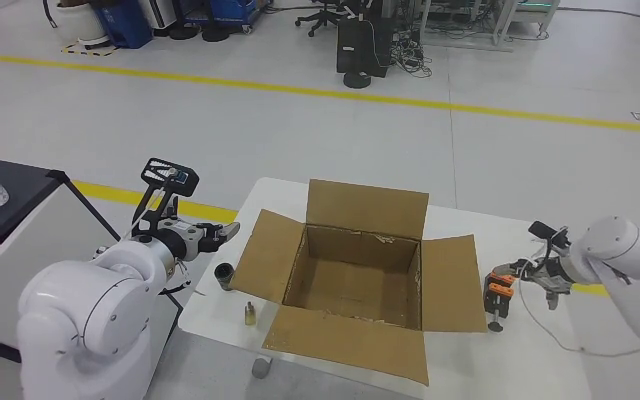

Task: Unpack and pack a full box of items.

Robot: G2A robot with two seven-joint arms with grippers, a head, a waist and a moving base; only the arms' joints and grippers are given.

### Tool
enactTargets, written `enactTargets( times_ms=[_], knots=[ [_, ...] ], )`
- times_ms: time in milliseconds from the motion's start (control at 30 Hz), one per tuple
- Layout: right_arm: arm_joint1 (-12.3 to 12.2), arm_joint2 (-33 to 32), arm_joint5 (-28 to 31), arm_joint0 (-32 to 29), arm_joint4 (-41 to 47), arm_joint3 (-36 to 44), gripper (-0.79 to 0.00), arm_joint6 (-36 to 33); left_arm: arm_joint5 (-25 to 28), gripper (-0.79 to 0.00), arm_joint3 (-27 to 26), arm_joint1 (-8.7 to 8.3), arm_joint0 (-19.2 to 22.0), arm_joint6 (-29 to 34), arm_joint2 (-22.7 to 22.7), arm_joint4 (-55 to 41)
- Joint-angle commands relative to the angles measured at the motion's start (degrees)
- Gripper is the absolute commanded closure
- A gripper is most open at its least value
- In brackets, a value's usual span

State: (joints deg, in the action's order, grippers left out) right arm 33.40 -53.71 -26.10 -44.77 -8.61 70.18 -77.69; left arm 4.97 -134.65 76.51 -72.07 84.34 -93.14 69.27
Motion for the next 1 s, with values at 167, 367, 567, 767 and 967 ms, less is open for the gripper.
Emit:
enactTargets(
  times_ms=[167, 367, 567, 767, 967],
  knots=[
    [3.74, 6.50, -2.15, 5.07, -4.10, -5.32, -0.785, 2.82, 0.00, -0.785, 0.00, 0.00, 0.00, 0.00, 0.00, 0.00],
    [7.16, 11.13, -1.14, 8.68, -5.65, -11.22, -0.785, 4.78, 0.00, -0.785, 0.00, 0.00, 0.00, 0.00, 0.00, 0.00],
    [10.07, 13.55, 3.40, 10.40, -4.50, -16.78, -0.785, 9.01, 0.00, -0.785, 0.00, 0.00, 0.00, 0.00, 0.00, 0.00],
    [12.02, 14.03, 7.88, 11.01, -1.49, -22.20, -0.785, 11.05, 0.00, -0.785, 0.00, 0.00, 0.00, 0.00, 0.00, 0.00],
    [13.39, 14.50, 9.93, 11.61, -0.84, -25.91, -0.785, 11.62, 0.00, -0.785, 0.00, 0.00, 0.00, 0.00, 0.00, 0.00]
  ],
)
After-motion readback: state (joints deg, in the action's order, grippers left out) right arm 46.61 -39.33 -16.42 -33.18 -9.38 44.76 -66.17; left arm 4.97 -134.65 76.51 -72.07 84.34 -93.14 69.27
